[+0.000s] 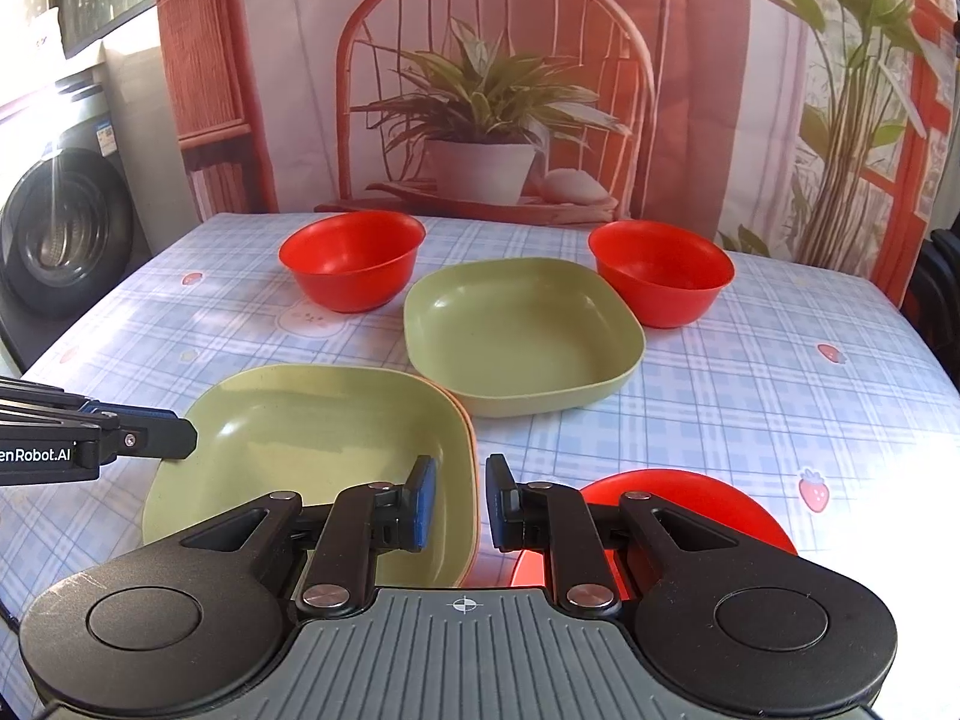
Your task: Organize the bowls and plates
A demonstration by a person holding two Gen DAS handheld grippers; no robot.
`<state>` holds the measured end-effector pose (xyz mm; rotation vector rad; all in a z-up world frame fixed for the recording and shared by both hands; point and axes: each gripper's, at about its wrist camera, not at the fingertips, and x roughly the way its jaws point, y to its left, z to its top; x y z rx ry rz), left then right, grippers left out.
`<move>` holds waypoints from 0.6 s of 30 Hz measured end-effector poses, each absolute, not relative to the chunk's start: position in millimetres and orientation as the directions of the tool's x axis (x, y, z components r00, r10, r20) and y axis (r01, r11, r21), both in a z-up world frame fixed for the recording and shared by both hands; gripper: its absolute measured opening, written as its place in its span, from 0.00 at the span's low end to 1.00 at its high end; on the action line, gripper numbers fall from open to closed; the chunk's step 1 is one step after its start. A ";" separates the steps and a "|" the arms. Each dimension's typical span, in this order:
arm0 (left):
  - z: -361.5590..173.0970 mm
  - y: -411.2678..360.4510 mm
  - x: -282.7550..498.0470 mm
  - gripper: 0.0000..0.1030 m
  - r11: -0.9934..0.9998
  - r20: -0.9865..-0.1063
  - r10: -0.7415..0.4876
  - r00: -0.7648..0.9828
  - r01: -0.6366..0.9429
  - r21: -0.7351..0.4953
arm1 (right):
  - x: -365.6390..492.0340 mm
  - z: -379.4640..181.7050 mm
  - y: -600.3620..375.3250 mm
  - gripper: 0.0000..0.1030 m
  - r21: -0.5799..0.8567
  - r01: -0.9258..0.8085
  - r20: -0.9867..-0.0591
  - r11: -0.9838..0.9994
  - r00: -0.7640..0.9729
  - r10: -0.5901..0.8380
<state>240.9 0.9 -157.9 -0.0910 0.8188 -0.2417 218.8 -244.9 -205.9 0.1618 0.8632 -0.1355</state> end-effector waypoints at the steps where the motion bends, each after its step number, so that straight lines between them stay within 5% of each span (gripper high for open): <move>1: -159.0 1.7 241.3 0.09 0.969 -0.712 -0.248 0.657 0.177 -0.174 | 218.5 -207.0 -244.8 0.13 0.085 0.182 -0.765 0.980 0.642 -0.053; 18: -168.9 5.7 240.1 0.09 0.968 -0.725 -0.250 0.642 0.155 -0.196 | 213.7 -214.0 -248.6 0.05 0.114 0.201 -0.772 0.973 0.635 -0.041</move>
